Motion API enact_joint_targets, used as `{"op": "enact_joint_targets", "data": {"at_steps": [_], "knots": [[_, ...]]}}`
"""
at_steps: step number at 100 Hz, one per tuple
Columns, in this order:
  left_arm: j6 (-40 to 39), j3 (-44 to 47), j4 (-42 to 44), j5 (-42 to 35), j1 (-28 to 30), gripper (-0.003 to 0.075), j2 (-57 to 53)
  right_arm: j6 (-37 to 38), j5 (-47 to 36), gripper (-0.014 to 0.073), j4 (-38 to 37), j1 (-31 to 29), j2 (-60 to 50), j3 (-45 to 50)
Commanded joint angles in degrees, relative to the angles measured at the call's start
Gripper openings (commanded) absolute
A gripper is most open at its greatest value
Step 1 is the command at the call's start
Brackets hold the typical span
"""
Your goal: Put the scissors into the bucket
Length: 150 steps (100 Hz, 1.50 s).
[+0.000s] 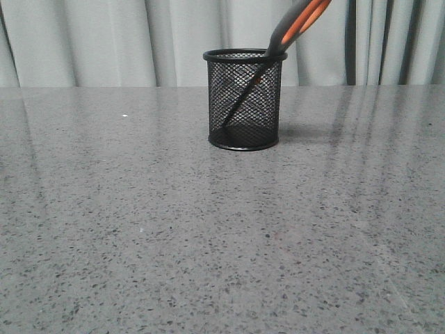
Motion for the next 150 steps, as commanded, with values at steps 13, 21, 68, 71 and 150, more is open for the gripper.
{"op": "enact_joint_targets", "data": {"at_steps": [13, 21, 68, 71, 150], "knots": [[-23.3, 3.9, 19.6, -8.2, 1.3, -0.0021, 0.6, -0.4, -4.4, -0.0051, -0.1, -0.3, 0.3, -1.6], [-24.6, 7.1, 20.8, -9.7, 1.3, -0.0021, 0.6, -0.4, -4.4, -0.0051, -0.1, -0.3, 0.3, -1.6], [-24.9, 16.0, 21.1, -11.8, 0.1, -0.0021, -2.4, -0.4, -4.4, -0.0051, -0.1, -0.3, 0.5, -1.6], [-24.9, 16.0, 21.1, -11.7, -0.2, -0.0021, -2.4, -0.4, -4.4, -0.0051, -0.1, -0.3, 0.5, -1.6], [-24.9, 15.9, 21.1, -12.2, -0.5, -0.0021, -2.4, -0.4, -4.4, -0.0051, -0.1, -0.3, 0.5, -1.6]]}}
